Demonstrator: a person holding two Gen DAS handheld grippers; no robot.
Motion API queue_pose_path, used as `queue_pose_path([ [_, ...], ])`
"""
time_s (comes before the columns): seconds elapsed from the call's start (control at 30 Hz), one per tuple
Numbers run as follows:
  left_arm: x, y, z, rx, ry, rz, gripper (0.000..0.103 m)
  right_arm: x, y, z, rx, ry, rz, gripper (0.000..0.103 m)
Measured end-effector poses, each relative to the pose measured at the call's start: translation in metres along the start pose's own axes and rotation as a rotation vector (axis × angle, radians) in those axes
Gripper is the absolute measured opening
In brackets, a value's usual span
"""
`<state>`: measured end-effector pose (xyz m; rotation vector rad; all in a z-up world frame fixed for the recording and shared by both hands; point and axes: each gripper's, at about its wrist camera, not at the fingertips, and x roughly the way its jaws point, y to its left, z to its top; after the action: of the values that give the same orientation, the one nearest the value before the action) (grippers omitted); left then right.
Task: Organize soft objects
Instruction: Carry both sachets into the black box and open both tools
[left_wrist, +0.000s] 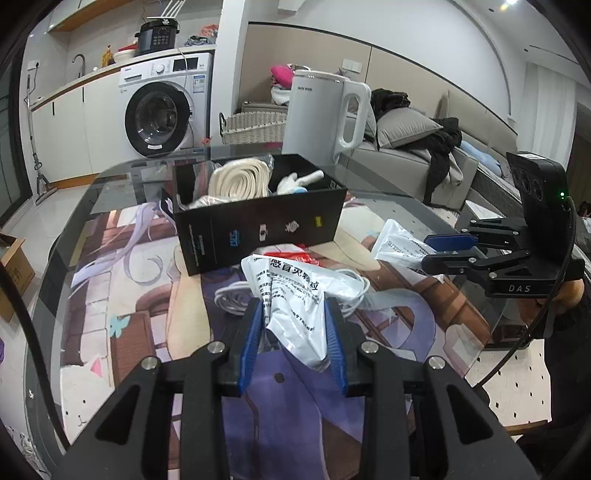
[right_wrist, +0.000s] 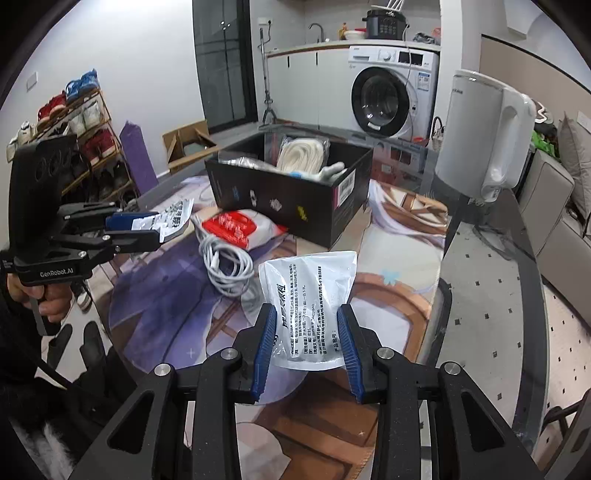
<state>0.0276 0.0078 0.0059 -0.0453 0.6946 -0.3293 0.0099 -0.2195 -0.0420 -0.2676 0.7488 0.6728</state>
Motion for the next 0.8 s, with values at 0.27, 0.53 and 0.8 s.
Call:
queue_pose_path([
  [0.27, -0.004, 0.009, 0.009, -0.027, -0.033, 0.035, 0.032, -0.012, -0.002, 0.015, 0.053, -0.106, 0.017, 0.034],
  [0.53, 0.0, 0.015, 0.034, -0.041, -0.078, 0.061, 0.032, -0.007, 0.0, 0.045, 0.061, -0.153, 0.006, 0.034],
  [0.8, 0.017, 0.023, 0.062, -0.04, -0.101, 0.098, 0.032, 0.01, 0.001, 0.076, 0.042, -0.159, 0.004, 0.034],
])
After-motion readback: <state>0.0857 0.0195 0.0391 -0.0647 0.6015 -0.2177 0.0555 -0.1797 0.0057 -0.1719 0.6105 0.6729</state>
